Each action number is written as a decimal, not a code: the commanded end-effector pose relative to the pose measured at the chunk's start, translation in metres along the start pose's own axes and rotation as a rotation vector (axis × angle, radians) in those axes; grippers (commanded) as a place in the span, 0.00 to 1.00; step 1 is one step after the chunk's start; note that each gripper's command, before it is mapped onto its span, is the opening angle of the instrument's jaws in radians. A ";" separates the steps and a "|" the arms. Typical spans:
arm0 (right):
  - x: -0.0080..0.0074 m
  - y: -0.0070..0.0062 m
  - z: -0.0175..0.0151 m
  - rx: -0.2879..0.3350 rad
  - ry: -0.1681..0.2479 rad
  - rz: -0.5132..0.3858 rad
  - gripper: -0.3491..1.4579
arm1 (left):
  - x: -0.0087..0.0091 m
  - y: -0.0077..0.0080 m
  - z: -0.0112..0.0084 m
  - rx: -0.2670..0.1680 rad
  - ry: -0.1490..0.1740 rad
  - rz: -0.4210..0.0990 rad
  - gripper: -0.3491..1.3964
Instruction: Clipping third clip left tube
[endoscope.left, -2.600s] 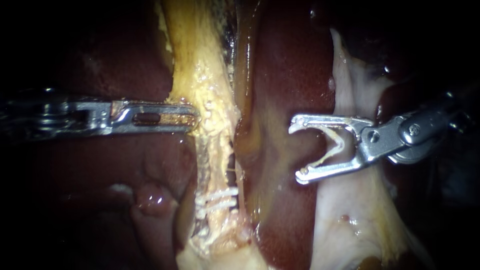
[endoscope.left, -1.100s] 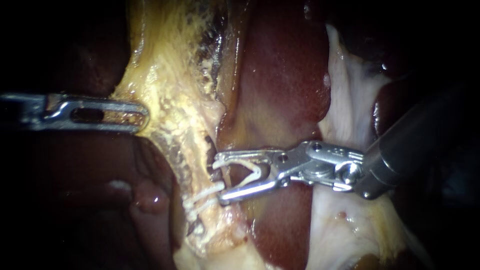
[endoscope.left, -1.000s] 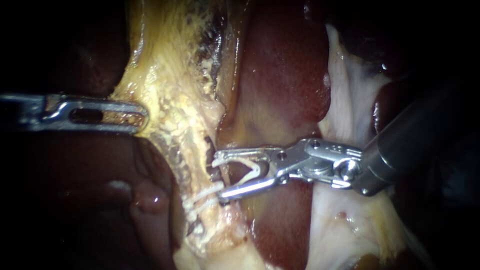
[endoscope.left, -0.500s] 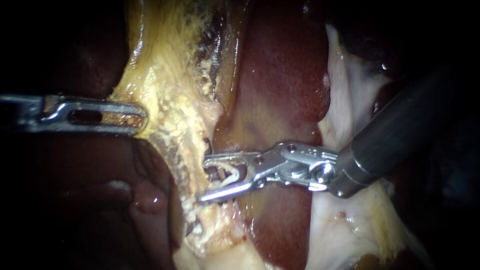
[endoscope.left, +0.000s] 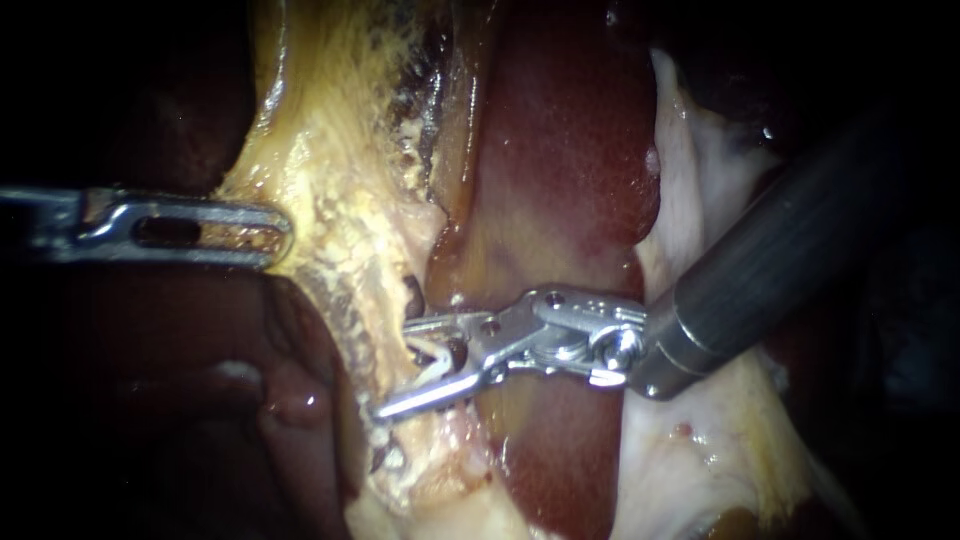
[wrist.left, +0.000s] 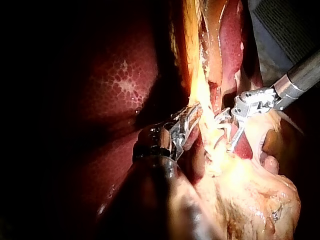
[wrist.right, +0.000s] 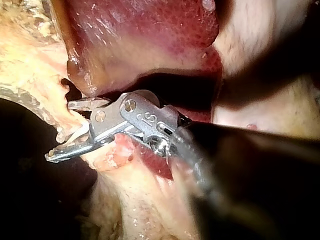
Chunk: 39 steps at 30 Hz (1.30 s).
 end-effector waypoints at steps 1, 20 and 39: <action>0.0002 -0.0001 -0.0002 0.017 0.011 0.010 0.51 | 0.0000 0.0003 0.0001 -0.001 -0.002 0.001 0.00; 0.0021 0.0004 0.0005 0.150 0.070 0.065 0.49 | -0.0015 0.0019 -0.0020 -0.020 -0.015 -0.005 0.00; 0.0016 0.0040 -0.0019 0.057 0.082 0.071 0.48 | -0.0015 -0.0004 -0.0033 -0.022 -0.014 -0.011 0.00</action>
